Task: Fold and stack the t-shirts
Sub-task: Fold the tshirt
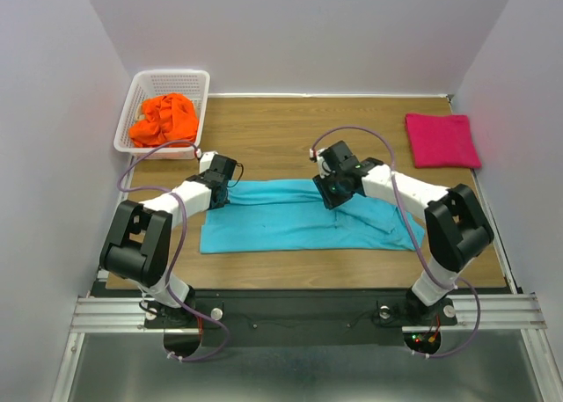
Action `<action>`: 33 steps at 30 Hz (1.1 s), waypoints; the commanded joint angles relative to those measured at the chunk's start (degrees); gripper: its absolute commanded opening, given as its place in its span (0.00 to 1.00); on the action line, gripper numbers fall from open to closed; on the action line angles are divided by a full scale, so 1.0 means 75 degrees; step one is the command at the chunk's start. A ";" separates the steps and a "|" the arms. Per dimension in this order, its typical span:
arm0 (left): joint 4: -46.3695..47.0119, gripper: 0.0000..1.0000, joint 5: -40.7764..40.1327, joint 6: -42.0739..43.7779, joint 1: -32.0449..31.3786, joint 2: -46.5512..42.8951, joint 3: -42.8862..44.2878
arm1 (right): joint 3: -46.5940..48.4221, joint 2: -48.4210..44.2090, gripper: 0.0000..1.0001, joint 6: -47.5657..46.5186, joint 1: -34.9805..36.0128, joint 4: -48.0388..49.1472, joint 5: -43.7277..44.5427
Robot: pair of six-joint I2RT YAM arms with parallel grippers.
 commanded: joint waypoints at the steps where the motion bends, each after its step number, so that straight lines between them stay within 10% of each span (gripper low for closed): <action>1: 0.0091 0.11 -0.0107 -0.0168 -0.0039 -0.0188 -0.0132 | 0.0481 0.0195 0.39 -0.0597 0.0413 0.0144 0.0803; 33: 0.0150 0.11 0.0033 -0.0215 -0.0039 -0.0141 -0.0202 | 0.0212 0.0898 0.29 -0.1160 0.1140 -0.0149 0.2842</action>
